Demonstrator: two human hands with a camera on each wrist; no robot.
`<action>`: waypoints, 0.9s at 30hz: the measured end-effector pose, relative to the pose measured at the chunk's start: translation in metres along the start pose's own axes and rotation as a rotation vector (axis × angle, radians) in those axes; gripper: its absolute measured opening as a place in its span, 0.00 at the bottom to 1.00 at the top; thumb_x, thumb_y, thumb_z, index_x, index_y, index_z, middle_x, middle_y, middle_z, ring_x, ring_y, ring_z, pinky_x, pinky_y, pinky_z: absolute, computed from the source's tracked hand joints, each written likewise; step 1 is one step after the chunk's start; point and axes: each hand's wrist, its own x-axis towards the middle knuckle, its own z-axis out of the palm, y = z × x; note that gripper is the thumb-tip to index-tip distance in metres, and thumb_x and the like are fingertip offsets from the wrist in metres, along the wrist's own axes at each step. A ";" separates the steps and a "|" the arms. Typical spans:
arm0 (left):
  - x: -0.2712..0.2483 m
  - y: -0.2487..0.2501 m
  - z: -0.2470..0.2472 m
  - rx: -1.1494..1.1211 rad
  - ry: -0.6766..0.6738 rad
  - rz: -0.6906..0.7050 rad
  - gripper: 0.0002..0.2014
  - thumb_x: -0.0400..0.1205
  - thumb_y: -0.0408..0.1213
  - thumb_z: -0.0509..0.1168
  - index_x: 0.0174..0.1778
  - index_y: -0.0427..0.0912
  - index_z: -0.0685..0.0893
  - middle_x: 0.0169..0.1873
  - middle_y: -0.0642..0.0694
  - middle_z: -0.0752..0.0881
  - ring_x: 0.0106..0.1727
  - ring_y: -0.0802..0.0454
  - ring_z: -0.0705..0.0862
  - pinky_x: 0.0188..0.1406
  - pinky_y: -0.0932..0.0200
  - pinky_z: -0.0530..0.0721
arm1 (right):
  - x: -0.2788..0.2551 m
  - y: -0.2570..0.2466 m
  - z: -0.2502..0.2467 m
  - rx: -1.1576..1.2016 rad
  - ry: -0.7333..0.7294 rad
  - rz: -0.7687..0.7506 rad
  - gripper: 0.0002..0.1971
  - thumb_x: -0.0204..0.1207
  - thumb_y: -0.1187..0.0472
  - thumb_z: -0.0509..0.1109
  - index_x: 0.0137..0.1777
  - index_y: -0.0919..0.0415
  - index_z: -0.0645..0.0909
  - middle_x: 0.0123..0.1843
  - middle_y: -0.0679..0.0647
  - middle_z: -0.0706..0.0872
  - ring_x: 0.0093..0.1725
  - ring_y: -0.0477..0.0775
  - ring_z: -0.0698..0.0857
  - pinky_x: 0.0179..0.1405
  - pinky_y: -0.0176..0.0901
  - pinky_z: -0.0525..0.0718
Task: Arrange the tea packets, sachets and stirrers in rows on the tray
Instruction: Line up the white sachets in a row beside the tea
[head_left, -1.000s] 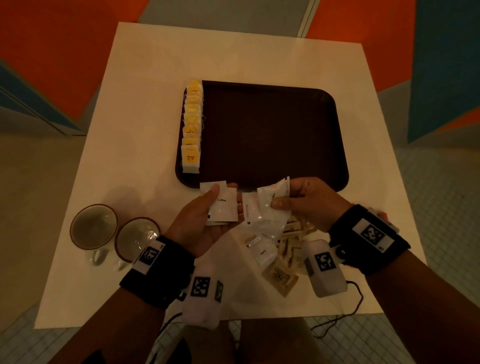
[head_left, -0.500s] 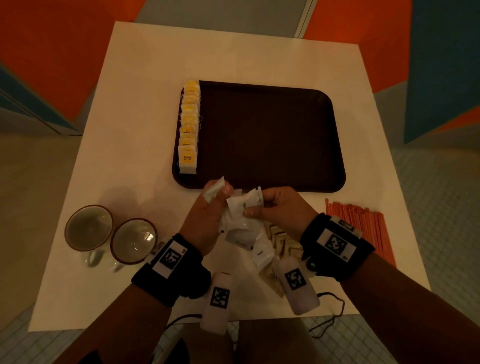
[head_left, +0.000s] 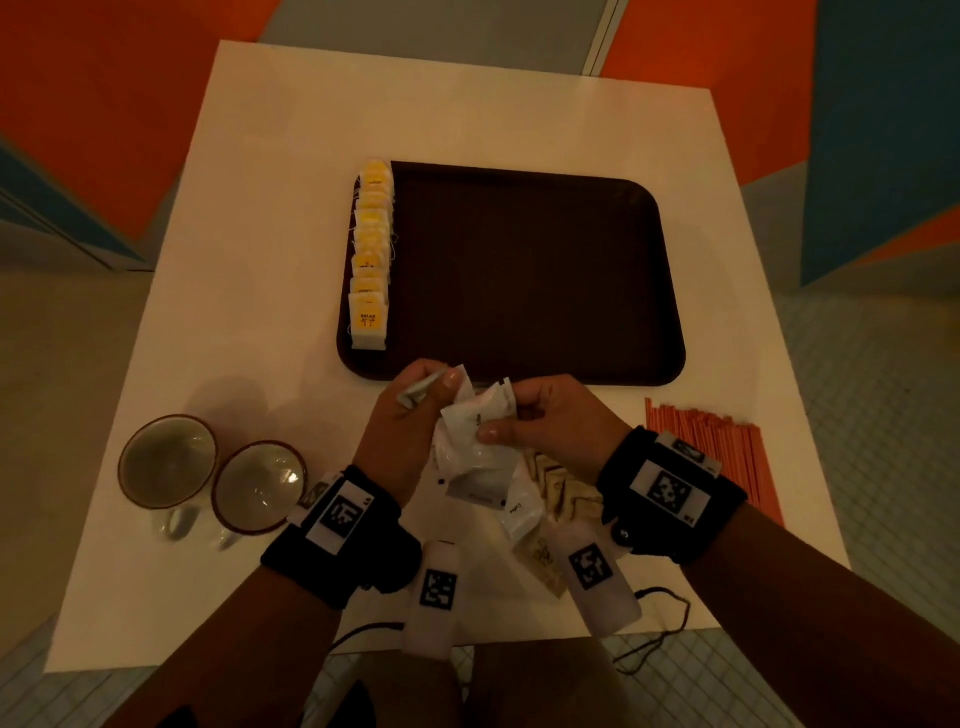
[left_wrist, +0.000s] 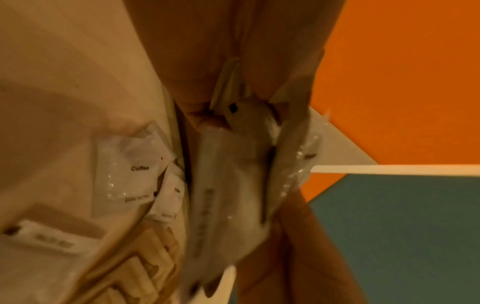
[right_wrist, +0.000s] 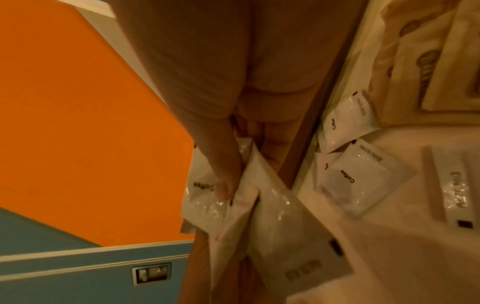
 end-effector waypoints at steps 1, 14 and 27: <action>0.001 0.000 0.001 -0.029 -0.018 -0.007 0.10 0.75 0.48 0.64 0.32 0.46 0.79 0.25 0.54 0.81 0.29 0.58 0.79 0.30 0.60 0.80 | 0.001 0.000 0.002 0.013 0.019 -0.009 0.10 0.70 0.71 0.72 0.52 0.64 0.85 0.46 0.53 0.90 0.45 0.46 0.89 0.46 0.36 0.87; -0.001 0.007 0.001 0.179 0.242 0.046 0.03 0.77 0.32 0.69 0.39 0.39 0.81 0.37 0.40 0.85 0.40 0.46 0.84 0.45 0.50 0.83 | 0.002 -0.008 0.003 -0.662 0.394 -0.376 0.06 0.71 0.66 0.73 0.47 0.64 0.87 0.45 0.54 0.87 0.44 0.45 0.82 0.44 0.30 0.79; 0.002 0.011 0.002 -0.255 -0.011 -0.218 0.16 0.76 0.40 0.63 0.52 0.31 0.84 0.38 0.42 0.89 0.43 0.45 0.88 0.38 0.56 0.88 | 0.007 -0.028 0.009 -0.554 0.027 -0.267 0.09 0.70 0.62 0.75 0.50 0.57 0.87 0.45 0.41 0.87 0.43 0.34 0.85 0.49 0.27 0.83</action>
